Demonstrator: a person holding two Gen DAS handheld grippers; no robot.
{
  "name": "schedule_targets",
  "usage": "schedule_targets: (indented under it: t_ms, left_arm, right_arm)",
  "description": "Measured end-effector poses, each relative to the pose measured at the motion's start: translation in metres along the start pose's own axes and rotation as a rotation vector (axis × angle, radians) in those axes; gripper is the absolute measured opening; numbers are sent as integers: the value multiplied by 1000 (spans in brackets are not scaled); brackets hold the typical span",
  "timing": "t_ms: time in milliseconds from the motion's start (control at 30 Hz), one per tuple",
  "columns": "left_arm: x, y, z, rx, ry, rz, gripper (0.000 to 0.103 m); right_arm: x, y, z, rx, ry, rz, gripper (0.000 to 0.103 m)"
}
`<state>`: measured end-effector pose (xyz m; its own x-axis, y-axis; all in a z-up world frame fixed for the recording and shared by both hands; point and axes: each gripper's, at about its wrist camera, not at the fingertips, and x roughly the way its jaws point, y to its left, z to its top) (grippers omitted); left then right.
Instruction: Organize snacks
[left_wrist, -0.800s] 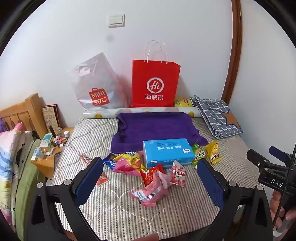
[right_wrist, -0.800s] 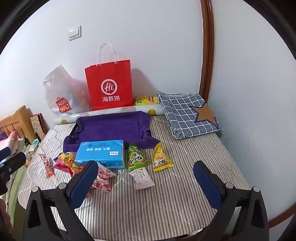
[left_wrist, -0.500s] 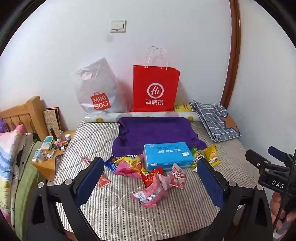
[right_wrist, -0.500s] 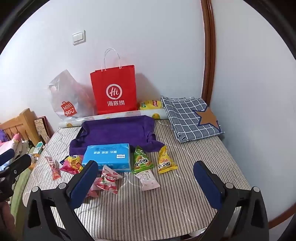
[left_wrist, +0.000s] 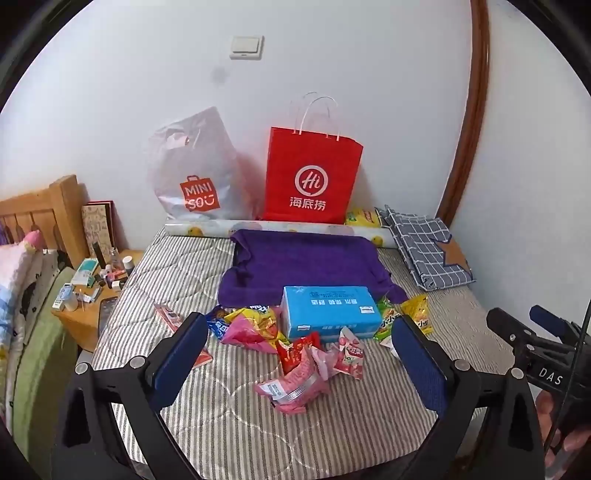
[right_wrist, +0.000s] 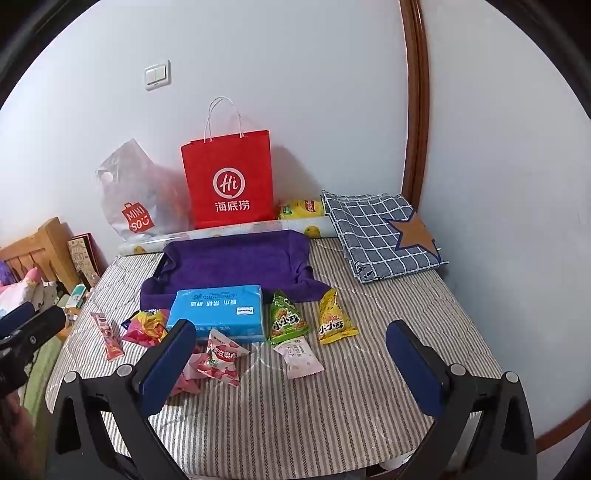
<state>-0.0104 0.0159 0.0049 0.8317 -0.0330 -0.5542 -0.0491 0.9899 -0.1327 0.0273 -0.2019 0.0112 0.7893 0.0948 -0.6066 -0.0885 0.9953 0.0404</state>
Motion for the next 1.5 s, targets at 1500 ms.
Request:
schedule_targets:
  t_ms: [1500]
  left_arm:
    - [-2,-1,0,-46,-24,24,100]
  right_arm:
    - [-1,-3,-2,9,0,40,103]
